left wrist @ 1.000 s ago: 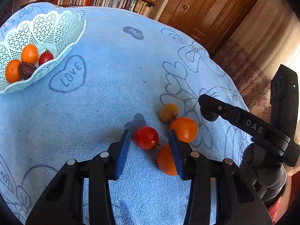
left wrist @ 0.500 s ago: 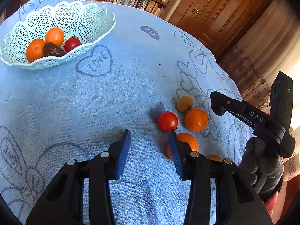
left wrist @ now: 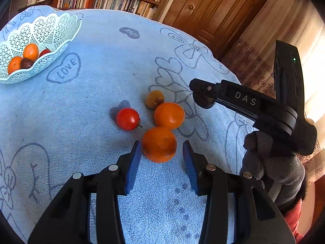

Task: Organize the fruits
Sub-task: 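Grasp the large orange with the left tool, carry it into the basket, open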

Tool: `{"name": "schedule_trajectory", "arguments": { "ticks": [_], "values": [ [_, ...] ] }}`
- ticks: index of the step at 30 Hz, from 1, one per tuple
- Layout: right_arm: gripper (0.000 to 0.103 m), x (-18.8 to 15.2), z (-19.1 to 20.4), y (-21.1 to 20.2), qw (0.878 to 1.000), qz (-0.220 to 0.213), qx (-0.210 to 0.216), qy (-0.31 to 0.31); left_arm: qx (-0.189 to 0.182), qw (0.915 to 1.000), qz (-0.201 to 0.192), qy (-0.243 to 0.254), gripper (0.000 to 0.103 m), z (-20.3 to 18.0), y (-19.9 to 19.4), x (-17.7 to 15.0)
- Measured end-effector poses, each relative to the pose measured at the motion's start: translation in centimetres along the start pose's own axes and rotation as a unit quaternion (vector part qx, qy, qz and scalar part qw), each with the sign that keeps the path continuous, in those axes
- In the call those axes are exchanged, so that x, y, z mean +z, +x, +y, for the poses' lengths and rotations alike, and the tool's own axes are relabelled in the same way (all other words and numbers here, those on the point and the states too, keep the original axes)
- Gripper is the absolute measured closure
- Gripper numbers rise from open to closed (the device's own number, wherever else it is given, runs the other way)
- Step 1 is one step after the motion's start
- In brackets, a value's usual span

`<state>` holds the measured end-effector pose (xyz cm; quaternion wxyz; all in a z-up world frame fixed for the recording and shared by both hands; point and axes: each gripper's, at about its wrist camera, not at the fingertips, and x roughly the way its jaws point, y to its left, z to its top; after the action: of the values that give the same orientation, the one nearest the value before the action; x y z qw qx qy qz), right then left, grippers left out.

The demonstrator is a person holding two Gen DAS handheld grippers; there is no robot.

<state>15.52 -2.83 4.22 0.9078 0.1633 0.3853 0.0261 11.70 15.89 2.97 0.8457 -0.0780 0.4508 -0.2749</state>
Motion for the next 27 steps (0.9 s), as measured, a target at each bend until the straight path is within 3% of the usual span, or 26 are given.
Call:
{"name": "schedule_trajectory", "arguments": {
  "ticks": [8, 15, 21, 27],
  "values": [
    [0.061, -0.1, 0.2, 0.1, 1.0, -0.001, -0.003, -0.005, 0.013, 0.9999, 0.01, 0.005, 0.064, -0.1, 1.4, 0.1],
    [0.061, -0.1, 0.2, -0.1, 1.0, -0.005, -0.002, -0.004, 0.025, 0.9996, -0.008, 0.012, 0.064, 0.0, 0.5, 0.2],
    [0.061, -0.2, 0.2, -0.2, 1.0, -0.008, 0.0, -0.004, 0.052, 0.9966, -0.063, -0.001, 0.064, 1.1, -2.4, 1.7],
    [0.061, -0.2, 0.3, -0.1, 1.0, -0.007, 0.001, -0.004, 0.126, 0.9814, -0.143, -0.023, 0.064, 3.6, -5.4, 4.3]
  ]
}}
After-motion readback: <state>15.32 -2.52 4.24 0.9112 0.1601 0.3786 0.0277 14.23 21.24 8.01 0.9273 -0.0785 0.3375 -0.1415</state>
